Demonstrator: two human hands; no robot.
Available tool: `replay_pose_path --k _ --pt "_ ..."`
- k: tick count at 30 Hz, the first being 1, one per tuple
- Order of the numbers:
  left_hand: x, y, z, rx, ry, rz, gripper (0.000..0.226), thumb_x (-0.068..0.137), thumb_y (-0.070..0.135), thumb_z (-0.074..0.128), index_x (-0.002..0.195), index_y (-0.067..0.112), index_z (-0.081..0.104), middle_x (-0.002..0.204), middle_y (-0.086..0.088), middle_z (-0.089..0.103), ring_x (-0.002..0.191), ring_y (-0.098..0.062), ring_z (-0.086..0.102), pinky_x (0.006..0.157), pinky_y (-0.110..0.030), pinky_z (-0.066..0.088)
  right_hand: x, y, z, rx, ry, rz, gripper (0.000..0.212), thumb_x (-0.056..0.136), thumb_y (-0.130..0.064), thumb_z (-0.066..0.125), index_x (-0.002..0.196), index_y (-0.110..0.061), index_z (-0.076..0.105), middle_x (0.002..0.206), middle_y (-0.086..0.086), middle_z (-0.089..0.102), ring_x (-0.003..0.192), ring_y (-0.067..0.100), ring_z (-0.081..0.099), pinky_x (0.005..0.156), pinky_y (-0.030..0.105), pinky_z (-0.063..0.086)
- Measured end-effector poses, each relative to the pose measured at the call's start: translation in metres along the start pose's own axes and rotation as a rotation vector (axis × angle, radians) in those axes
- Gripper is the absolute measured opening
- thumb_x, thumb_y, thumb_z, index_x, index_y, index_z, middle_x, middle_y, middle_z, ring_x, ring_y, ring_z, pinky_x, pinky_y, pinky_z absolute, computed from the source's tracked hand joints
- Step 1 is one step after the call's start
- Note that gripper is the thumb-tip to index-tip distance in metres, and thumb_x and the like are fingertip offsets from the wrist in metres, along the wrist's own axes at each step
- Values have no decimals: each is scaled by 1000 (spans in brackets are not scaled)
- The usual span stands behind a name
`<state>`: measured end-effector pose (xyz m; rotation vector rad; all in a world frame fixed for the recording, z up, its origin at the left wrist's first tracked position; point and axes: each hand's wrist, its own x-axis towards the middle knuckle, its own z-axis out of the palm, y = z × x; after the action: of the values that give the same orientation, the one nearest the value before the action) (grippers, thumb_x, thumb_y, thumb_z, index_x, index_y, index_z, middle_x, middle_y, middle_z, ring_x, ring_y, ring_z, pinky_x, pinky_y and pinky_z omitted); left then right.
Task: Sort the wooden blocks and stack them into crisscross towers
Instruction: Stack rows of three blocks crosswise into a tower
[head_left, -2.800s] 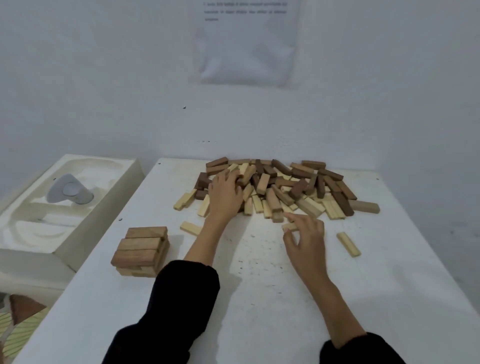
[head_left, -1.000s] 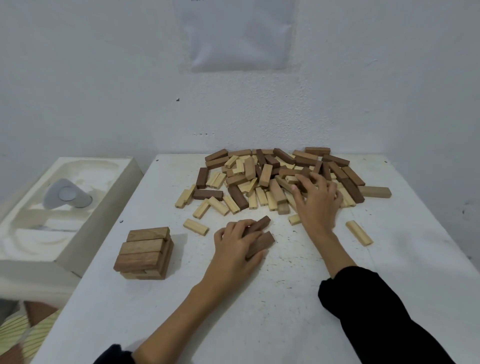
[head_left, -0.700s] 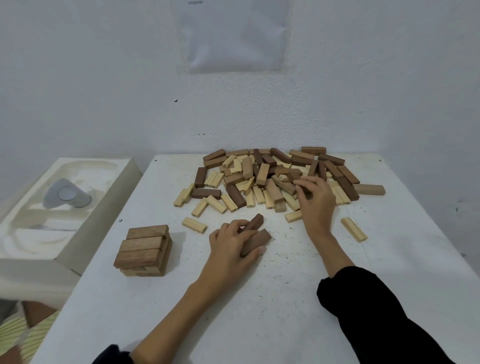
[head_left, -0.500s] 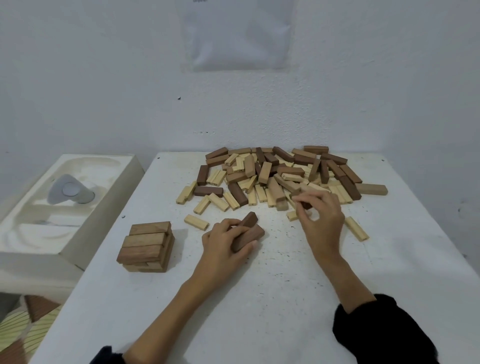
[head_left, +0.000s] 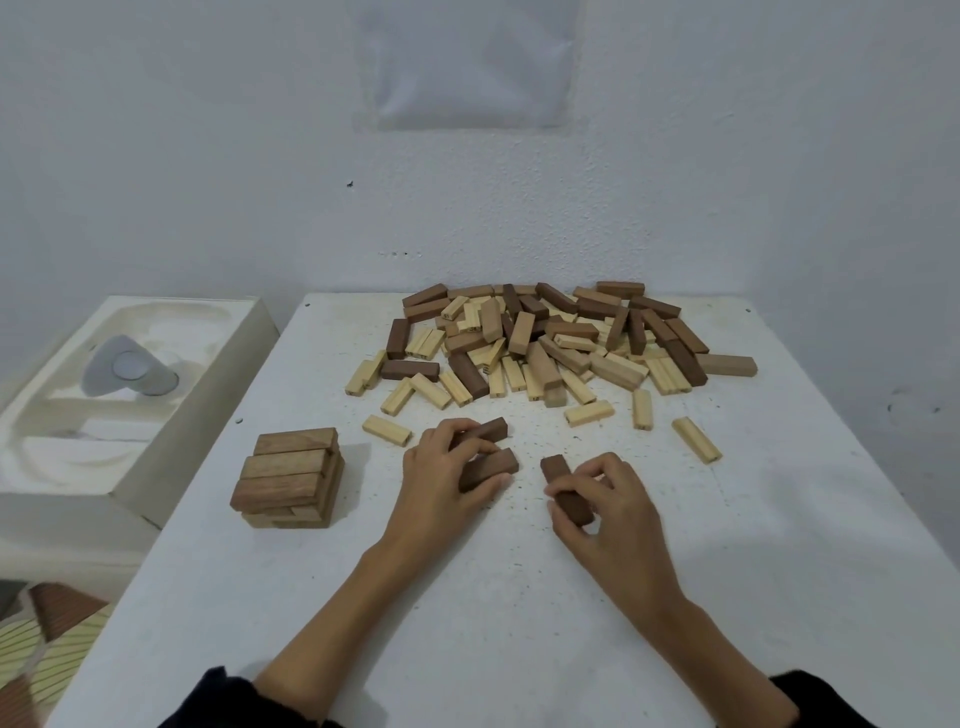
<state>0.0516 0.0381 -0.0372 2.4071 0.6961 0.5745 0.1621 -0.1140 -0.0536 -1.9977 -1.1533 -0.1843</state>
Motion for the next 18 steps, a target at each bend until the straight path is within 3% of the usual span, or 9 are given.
replay_pose_path --k 4,6,8,12,15,18 --pt "0 0 -4 -55 -52 2 28 89 41 59 112 26 67 120 14 41 110 -4 40 94 -19 35 4 4 -1 52 -25 46 15 75 -14 77 89 -17 72 88 -2 52 74 11 54 63 13 45" --pt "0 1 -7 -119 -70 -11 26 91 39 56 111 26 68 117 12 43 106 -3 44 86 -10 35 7 8 -3 47 -25 31 14 75 -15 77 88 -18 72 86 -5 51 76 10 52 63 12 41" --pt "2 0 -11 -180 -55 -16 24 92 35 56 109 26 69 109 8 50 95 -1 49 77 -9 39 11 10 -6 28 -27 20 13 75 -25 76 87 -21 72 88 -9 48 84 10 46 67 11 35" --pt "5 -9 -17 -107 -38 10 16 93 30 57 103 29 69 88 8 57 79 -4 53 67 -17 41 12 12 -8 0 -97 12 37 67 -56 66 93 -30 69 104 -11 44 97 6 35 78 14 31" --pt "5 -15 -20 -72 -50 0 13 88 37 62 100 33 66 90 13 54 82 -2 52 66 -16 36 12 10 -9 -6 -179 17 56 64 -68 57 104 -31 65 111 -13 40 99 10 40 80 16 30" --pt "7 -20 -27 -155 -234 -6 58 67 60 73 117 41 52 113 23 48 93 2 51 69 -12 37 15 11 -12 10 -312 56 78 56 -77 52 121 -34 57 119 -16 32 104 10 38 88 26 33"
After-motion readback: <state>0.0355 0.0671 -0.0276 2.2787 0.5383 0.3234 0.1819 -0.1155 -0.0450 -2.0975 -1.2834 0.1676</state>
